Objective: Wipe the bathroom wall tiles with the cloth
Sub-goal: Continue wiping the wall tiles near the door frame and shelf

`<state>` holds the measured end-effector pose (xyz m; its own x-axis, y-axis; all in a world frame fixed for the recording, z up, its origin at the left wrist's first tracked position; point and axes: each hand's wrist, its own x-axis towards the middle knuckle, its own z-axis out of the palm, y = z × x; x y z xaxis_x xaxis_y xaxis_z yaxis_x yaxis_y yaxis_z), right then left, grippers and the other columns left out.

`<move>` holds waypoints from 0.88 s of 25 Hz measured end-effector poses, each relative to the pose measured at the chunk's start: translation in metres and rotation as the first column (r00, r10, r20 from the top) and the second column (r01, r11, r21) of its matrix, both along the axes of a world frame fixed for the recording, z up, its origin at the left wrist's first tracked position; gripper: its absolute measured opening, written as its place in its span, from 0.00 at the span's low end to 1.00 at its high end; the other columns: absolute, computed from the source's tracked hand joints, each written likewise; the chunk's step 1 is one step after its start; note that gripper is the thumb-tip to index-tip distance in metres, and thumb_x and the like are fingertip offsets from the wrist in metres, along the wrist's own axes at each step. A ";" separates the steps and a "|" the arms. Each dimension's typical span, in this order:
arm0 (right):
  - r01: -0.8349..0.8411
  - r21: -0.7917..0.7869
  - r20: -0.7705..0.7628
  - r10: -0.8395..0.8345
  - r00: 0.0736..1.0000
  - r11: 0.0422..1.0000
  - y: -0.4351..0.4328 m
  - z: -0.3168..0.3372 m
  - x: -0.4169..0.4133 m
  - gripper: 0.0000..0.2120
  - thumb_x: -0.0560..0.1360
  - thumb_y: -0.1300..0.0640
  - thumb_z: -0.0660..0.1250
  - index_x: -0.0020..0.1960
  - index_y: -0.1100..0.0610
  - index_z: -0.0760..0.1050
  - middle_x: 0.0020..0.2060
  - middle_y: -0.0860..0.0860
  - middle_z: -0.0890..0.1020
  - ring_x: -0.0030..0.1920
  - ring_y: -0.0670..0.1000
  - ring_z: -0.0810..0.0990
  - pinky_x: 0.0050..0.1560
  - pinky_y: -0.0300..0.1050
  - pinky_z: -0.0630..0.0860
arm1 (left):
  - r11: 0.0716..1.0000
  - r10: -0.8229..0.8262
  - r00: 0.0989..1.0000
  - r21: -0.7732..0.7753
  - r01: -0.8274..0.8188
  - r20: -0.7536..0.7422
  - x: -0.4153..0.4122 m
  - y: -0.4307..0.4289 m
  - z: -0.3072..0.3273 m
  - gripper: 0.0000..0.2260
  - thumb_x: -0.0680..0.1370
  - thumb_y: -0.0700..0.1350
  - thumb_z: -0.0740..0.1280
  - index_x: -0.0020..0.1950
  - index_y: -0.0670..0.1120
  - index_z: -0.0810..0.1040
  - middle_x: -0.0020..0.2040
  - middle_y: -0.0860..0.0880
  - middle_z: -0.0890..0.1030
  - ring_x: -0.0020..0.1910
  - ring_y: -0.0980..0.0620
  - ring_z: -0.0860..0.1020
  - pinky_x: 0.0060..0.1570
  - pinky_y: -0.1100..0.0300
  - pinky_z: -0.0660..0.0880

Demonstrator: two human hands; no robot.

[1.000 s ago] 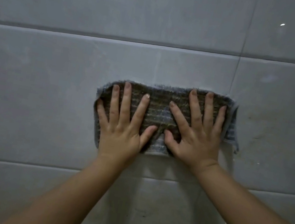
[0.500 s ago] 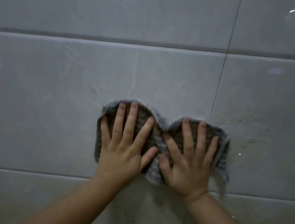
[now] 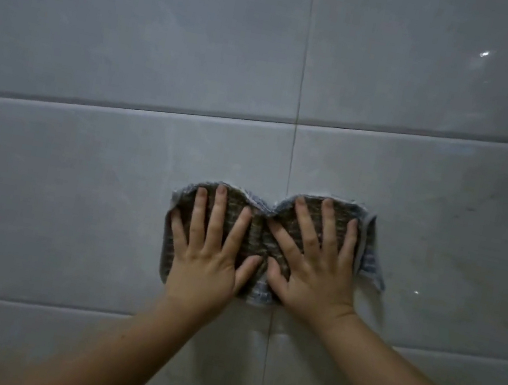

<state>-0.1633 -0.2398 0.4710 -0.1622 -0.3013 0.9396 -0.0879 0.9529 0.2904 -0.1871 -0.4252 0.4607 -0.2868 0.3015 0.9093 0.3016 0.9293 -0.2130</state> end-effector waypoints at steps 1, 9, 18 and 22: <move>-0.021 -0.033 0.004 0.021 1.000 0.999 0.003 0.011 0.001 0.29 0.73 0.41 0.62 0.72 0.45 0.65 0.75 0.54 0.60 0.76 0.63 0.56 0.72 0.70 0.48 | 1.000 -0.012 1.000 -0.009 0.012 -0.006 -0.001 0.006 0.009 0.33 0.79 0.64 0.53 0.80 0.50 0.54 0.81 0.42 0.44 0.79 0.39 0.43 0.72 0.32 0.44; 0.042 -0.161 -0.069 -0.053 0.996 0.986 0.060 0.054 0.001 0.25 0.80 0.42 0.53 0.75 0.47 0.63 0.76 0.56 0.60 0.76 0.65 0.55 0.72 0.71 0.50 | 0.994 -0.029 0.992 0.104 0.042 -0.123 0.001 0.081 0.070 0.30 0.80 0.63 0.54 0.79 0.50 0.59 0.79 0.37 0.54 0.78 0.35 0.52 0.72 0.31 0.46; 0.071 -0.085 -0.061 -0.077 0.995 0.994 0.101 0.042 0.008 0.26 0.79 0.39 0.53 0.75 0.46 0.60 0.75 0.55 0.60 0.75 0.64 0.56 0.72 0.71 0.50 | 0.995 -0.092 0.988 -0.039 0.088 -0.124 0.009 0.105 0.056 0.31 0.80 0.64 0.53 0.80 0.51 0.55 0.80 0.40 0.53 0.79 0.38 0.49 0.72 0.32 0.42; 0.067 -0.166 -0.062 -0.078 0.995 0.984 0.110 0.076 0.010 0.24 0.80 0.43 0.52 0.76 0.47 0.61 0.76 0.56 0.60 0.76 0.64 0.55 0.72 0.70 0.49 | 0.996 -0.088 0.987 0.005 0.089 -0.133 0.009 0.127 0.096 0.31 0.80 0.63 0.54 0.80 0.51 0.57 0.80 0.39 0.55 0.79 0.37 0.51 0.72 0.34 0.41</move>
